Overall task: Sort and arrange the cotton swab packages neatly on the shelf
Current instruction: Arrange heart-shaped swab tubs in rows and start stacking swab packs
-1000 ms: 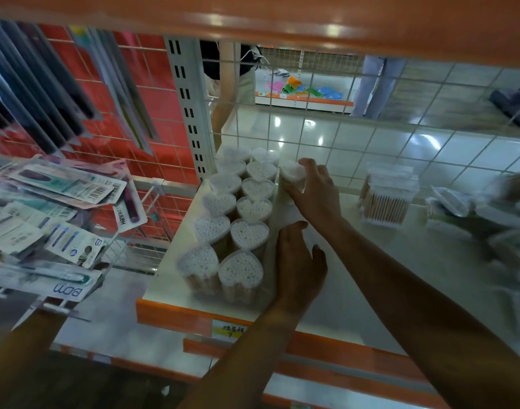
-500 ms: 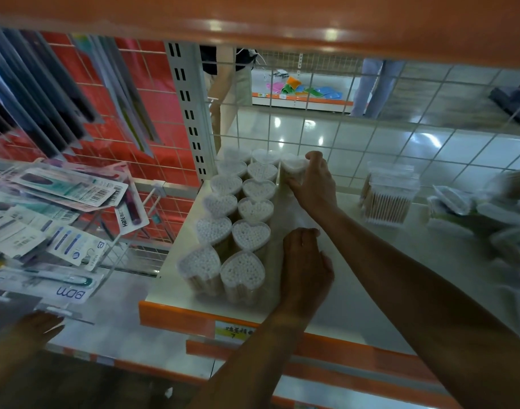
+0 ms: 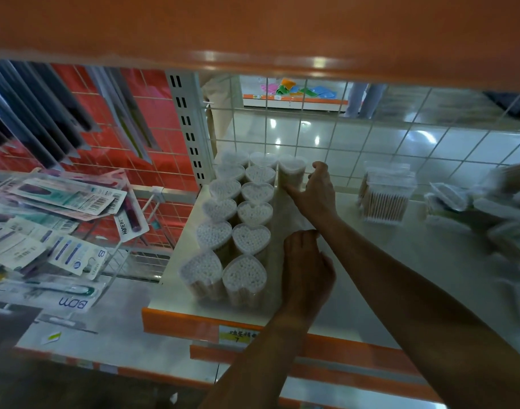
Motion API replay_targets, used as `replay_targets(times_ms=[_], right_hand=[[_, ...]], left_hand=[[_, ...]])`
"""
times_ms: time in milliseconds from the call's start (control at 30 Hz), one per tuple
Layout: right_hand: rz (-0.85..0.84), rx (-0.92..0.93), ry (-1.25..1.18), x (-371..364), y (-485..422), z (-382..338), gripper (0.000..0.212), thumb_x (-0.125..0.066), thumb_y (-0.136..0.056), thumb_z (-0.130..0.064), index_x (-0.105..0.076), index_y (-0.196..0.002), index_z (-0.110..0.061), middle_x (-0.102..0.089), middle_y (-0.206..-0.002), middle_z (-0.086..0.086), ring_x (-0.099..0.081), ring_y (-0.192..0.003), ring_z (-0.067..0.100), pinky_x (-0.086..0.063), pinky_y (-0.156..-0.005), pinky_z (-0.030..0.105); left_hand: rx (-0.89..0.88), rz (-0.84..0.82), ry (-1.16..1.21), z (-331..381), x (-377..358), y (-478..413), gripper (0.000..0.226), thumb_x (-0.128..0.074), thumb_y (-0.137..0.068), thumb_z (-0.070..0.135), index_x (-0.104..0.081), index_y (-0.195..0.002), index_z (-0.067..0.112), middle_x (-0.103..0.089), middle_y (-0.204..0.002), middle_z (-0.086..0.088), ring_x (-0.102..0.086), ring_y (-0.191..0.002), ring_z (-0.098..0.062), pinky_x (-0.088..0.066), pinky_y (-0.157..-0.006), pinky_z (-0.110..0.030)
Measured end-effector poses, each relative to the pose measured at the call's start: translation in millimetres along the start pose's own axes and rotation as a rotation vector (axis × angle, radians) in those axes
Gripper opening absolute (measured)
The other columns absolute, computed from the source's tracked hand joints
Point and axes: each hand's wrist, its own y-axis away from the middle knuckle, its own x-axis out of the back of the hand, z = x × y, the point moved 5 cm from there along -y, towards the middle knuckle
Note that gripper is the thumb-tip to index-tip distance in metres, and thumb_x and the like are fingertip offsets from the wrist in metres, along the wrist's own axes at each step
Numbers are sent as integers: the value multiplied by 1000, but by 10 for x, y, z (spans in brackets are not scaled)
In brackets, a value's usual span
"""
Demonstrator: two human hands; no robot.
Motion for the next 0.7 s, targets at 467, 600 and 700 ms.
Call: replay_targets(times_ms=[467,600,700], right_hand=[[7,19,34,684,871,333,30,-65,-86,-21,-59,-113,-10,-62,-110,7,-57,-101,17,-49,-89,32],[14,31,88,985,1031,542,28,-66,-84,-20,-63,-111,-11,-64,-110,4,-58,-102,16,-46,-86,24],[66,29,136,1270,1103,688,26,-69,-82,-16,-65,-106,-10,-64,-106,6,-59,-98,19,-40,-80,19]], left_hand=[[-143,-16,-172,12,-63,4,43,-71,-59,-8,-64,-102,-2,-64,-96,-16,-61,-92,-35,-50,-85,-40],[-21,-43,-166,66,-81,11,41,-65,-72,1,-63,-112,8,-61,-109,-13,-54,-104,-30,-46,-86,-36],[18,-61,-205,210,-149,13,39,-63,-76,5,-63,-115,9,-60,-112,-13,-52,-107,-31,-44,-87,-37]])
